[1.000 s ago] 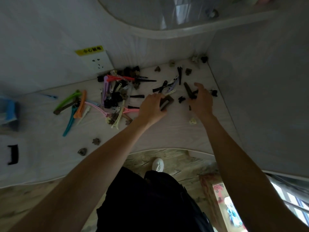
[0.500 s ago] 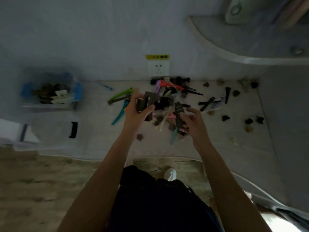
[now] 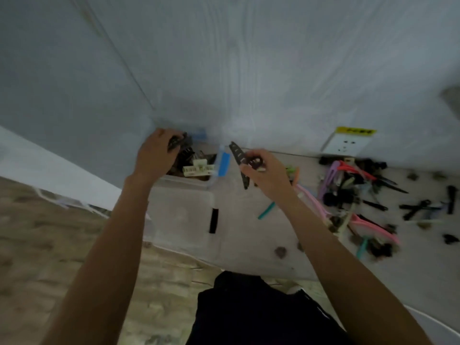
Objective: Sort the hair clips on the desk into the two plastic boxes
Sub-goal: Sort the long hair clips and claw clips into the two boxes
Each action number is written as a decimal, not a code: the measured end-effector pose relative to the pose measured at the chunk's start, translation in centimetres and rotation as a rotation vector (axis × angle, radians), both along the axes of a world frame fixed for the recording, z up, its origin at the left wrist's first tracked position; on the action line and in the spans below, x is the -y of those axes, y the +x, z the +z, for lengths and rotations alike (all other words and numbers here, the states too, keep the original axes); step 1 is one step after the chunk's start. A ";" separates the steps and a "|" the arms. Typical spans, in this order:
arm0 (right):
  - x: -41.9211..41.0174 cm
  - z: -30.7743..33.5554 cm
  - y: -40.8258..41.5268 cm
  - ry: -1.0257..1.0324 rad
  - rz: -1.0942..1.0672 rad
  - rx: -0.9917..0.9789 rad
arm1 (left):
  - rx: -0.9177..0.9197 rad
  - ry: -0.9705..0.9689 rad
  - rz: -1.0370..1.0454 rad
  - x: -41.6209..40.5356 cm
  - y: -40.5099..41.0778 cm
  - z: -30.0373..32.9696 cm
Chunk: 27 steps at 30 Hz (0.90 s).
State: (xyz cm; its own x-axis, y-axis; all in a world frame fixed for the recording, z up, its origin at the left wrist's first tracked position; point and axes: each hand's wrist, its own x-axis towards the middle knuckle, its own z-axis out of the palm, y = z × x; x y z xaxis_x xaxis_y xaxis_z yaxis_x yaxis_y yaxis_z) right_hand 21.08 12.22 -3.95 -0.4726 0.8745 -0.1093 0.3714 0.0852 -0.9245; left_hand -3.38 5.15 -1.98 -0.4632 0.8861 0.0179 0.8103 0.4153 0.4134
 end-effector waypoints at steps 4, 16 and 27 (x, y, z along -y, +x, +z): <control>-1.5 1.3 -5.6 0.277 0.126 0.078 | 0.020 -0.121 -0.151 1.2 -2.9 -0.7; -3.4 -1.7 -12.8 0.783 0.546 0.525 | 0.019 -0.084 -0.212 3.8 -3.1 -3.2; -2.9 -1.8 -13.8 0.795 0.341 0.640 | 0.081 -0.101 -0.081 1.5 -3.4 -3.6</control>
